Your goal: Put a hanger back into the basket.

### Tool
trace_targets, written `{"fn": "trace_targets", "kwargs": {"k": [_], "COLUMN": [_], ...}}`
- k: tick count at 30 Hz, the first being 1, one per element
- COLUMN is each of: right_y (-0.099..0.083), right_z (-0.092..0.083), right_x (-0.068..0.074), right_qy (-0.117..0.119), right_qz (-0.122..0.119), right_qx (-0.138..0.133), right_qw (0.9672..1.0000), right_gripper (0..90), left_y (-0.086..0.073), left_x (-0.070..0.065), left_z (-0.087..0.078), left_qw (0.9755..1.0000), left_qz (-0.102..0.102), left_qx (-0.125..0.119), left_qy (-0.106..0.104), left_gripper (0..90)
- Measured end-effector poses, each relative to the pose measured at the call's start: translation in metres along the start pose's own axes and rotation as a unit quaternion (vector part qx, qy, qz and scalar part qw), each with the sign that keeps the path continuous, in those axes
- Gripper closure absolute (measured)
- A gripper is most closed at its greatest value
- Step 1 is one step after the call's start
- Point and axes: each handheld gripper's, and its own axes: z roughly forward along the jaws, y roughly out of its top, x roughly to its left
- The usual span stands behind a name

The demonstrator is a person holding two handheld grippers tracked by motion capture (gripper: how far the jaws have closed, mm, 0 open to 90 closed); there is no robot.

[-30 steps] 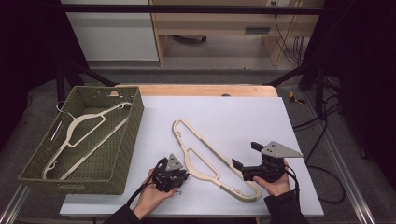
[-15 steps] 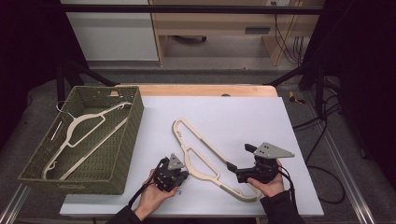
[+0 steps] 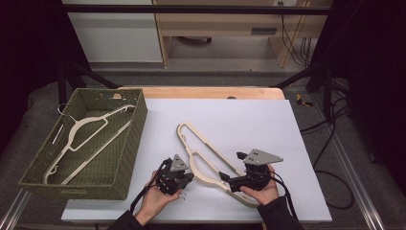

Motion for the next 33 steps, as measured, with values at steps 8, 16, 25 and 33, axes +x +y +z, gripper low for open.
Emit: {"fn": "trace_targets", "kwargs": {"k": [8, 16, 25, 33], "right_y": [0.001, -0.004, -0.010, -0.011], "right_z": [0.022, 0.041, 0.055, 0.063], "right_x": [0.016, 0.029, 0.039, 0.043], "right_qy": [0.007, 0.009, 0.019, 0.017], "right_qz": [-0.011, -0.036, -0.066, -0.083], "right_qx": [0.025, 0.063, 0.106, 0.139], "right_qw": [0.9996, 0.9973, 0.9920, 0.9867], "right_gripper": [11.2, 14.0, 32.8, 54.9], "left_y": [0.009, 0.016, 0.020, 0.020], "left_x": [-0.003, -0.006, -0.007, -0.009], "left_z": [-0.011, -0.018, -0.021, -0.021], "left_qw": [0.9999, 0.9999, 0.9997, 0.9995], "left_qz": [0.009, 0.013, 0.021, 0.031], "left_qx": [-0.007, -0.011, -0.011, -0.009], "left_qy": [-0.001, -0.003, 0.000, 0.004], "left_gripper": [88.4, 88.4, 88.4, 88.3]}}
